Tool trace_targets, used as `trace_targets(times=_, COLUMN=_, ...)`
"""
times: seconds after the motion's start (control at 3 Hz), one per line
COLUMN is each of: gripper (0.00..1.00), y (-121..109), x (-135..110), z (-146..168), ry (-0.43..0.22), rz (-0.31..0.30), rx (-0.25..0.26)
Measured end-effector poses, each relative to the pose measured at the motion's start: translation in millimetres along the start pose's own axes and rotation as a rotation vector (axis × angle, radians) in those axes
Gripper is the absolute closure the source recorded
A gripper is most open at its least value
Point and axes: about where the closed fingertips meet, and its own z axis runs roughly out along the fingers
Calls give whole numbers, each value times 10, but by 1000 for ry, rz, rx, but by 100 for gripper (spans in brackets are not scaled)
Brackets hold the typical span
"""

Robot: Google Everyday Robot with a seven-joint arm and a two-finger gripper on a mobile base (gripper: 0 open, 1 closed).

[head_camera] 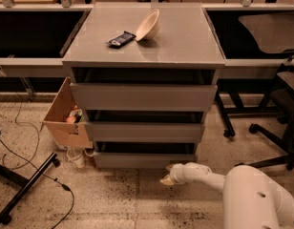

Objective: Close bottom drawer

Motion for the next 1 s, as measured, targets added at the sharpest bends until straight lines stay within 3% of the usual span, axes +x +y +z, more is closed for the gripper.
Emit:
trace_targets(times=0.33, gripper=79, y=-134, x=104, z=30, ry=-5, rz=38, rx=26)
trace_targets(times=0.67, gripper=99, y=-225, x=153, z=56, ry=-16, rz=57, rx=45)
trace_targets(times=1.0, gripper=0, y=-344, x=80, z=52, ry=-47, rz=62, rx=76)
